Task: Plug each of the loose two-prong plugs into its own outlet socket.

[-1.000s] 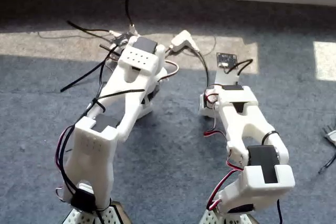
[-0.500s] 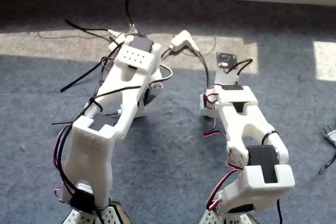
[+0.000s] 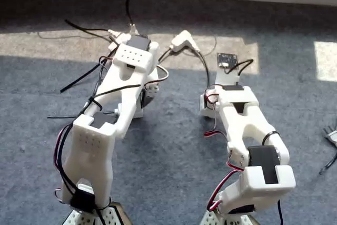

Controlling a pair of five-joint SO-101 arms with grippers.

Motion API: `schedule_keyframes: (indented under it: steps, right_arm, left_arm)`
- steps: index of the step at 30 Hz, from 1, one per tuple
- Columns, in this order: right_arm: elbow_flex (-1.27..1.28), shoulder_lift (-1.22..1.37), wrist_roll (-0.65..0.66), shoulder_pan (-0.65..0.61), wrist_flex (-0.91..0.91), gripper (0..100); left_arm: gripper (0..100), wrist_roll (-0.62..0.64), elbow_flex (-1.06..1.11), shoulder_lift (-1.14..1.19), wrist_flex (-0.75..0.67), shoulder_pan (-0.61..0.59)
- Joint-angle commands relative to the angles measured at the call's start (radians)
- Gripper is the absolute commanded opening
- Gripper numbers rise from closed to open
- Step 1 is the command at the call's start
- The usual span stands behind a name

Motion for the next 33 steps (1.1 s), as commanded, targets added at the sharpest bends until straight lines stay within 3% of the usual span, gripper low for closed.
schedule_keyframes:
  steps: [1, 10, 19, 24, 30, 33]
  right_arm:
    - [-0.048, 0.001, -0.003, 0.022, -0.001, 0.8]
    - [-0.048, 0.001, -0.003, 0.022, -0.001, 0.8]
    - [-0.050, 0.001, -0.003, 0.022, -0.001, 0.8]
    - [-0.050, 0.001, -0.003, 0.022, -0.001, 0.8]
    - [-0.048, 0.001, -0.003, 0.022, -0.001, 0.8]
    - [-0.048, 0.001, -0.003, 0.022, -0.001, 0.8]
  left_arm:
    - [12, -0.063, 0.002, -0.041, 0.026, 0.005]
    - [20, -0.233, 0.002, -0.185, 0.028, -0.031]
    - [20, -0.385, 0.004, -0.371, 0.031, -0.028]
    - [20, -0.611, 0.019, -0.544, 0.031, -0.028]
    - [20, -1.005, 0.185, -0.690, 0.029, -0.061]
    - [20, -1.102, 0.271, -0.713, 0.023, -0.101]
